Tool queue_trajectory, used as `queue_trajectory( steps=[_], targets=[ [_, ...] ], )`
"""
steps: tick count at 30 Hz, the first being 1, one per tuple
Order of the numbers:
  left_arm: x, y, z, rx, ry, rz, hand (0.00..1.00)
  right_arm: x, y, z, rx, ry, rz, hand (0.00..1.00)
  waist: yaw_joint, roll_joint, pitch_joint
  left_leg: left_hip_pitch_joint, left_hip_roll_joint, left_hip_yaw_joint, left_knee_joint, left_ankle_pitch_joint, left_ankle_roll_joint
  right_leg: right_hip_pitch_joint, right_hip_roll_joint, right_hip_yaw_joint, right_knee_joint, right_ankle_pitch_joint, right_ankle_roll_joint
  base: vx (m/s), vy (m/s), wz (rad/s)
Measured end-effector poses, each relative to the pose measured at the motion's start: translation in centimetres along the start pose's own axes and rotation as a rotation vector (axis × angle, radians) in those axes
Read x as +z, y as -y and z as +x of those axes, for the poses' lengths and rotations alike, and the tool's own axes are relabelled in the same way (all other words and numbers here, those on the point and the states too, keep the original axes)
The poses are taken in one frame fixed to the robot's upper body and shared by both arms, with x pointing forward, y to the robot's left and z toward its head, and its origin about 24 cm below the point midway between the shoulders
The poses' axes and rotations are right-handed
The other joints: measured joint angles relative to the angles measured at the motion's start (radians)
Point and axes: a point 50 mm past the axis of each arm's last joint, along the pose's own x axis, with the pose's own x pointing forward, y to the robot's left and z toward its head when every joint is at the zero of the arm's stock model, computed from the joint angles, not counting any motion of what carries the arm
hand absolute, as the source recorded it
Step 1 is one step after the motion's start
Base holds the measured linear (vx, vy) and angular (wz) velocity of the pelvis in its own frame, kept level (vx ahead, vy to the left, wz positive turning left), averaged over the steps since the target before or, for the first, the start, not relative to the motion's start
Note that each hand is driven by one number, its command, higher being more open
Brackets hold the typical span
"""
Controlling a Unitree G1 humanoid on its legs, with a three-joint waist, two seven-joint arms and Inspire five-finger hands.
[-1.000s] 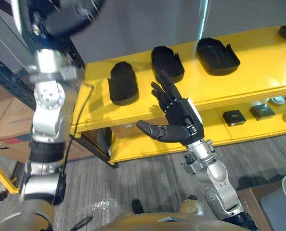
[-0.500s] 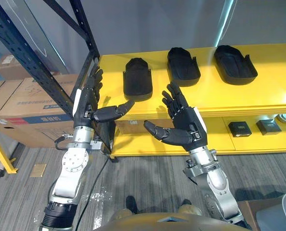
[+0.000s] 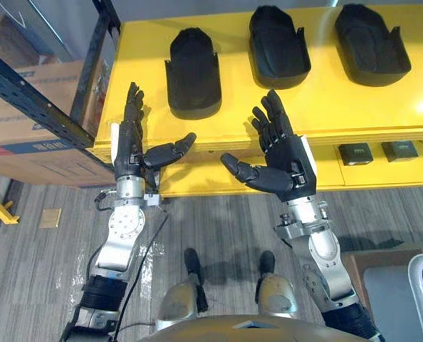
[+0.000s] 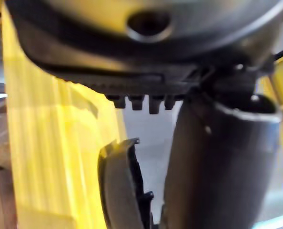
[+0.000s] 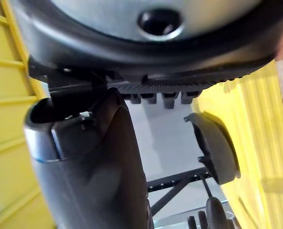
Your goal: Walk over and take three plastic housings, then place them on the shelf
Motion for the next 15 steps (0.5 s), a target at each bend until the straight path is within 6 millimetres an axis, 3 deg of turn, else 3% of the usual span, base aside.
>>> queue_trajectory(
  steps=[15],
  targets=[
    [1.6,0.8,3.9,0.153,0.091,0.008,1.0,0.4,-0.2,0.9,-0.037,0.052,0.111,1.0,-0.013,-0.01,0.075,-0.015,0.002,0.031,0.0,0.005,0.002,-0.057,0.001,0.04,0.04,-0.011,-0.013,0.01,-0.003,-0.06]
  ],
)
